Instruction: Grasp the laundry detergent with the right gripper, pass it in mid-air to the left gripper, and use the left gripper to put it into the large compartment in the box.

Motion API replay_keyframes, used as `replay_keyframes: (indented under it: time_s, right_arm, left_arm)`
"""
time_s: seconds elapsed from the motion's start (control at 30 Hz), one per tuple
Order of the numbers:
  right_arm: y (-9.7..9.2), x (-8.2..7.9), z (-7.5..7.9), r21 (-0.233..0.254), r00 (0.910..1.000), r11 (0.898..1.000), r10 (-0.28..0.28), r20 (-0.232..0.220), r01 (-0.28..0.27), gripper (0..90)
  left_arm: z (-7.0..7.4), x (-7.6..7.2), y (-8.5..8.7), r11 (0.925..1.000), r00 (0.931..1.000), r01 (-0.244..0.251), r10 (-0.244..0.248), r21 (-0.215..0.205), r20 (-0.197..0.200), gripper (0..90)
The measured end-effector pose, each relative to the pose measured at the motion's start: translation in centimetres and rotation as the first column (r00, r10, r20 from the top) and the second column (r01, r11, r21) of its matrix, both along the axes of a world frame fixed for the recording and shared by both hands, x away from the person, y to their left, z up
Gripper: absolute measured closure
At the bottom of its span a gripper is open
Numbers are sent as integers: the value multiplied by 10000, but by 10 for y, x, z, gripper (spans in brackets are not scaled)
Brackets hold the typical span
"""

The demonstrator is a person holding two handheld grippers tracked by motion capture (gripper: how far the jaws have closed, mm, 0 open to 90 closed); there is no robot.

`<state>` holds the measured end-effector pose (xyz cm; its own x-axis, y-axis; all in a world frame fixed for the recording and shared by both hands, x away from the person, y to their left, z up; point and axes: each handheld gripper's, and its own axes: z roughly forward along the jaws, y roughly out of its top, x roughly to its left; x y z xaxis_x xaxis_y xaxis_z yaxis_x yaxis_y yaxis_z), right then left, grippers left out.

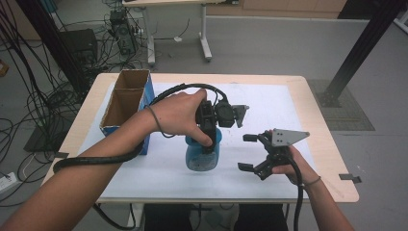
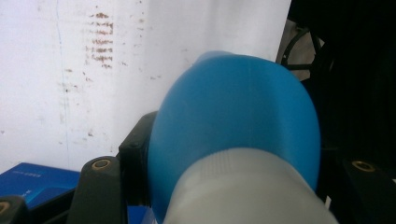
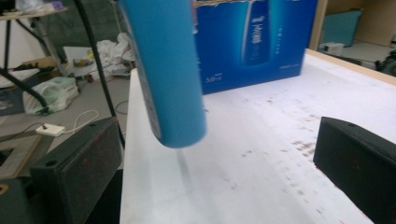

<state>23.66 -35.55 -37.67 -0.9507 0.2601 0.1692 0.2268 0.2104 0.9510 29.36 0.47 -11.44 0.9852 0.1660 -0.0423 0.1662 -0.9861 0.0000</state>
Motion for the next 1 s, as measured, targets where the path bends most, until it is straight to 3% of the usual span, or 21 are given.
replay_keyframes:
  time_s: [0.47, 0.7, 1.0]
  right_arm:
    - [-53, -21, -2, -199, 9907, 9905, -1361, -61, 1360, 9]
    - [-65, -27, -3, -219, 9847, 9845, -1740, -100, 1738, 9]
    - [-67, -29, -3, -235, 9825, 9823, -1862, -95, 1860, 9]
  left_arm:
    - [3, -2, 3, 9998, 10000, -54, 56, -201, 74, 376]
    - [3, -2, 2, 9999, 9999, -70, 71, -84, 124, 376]
    - [13, -4, 6, 9981, 9989, -380, 393, -477, 269, 376]
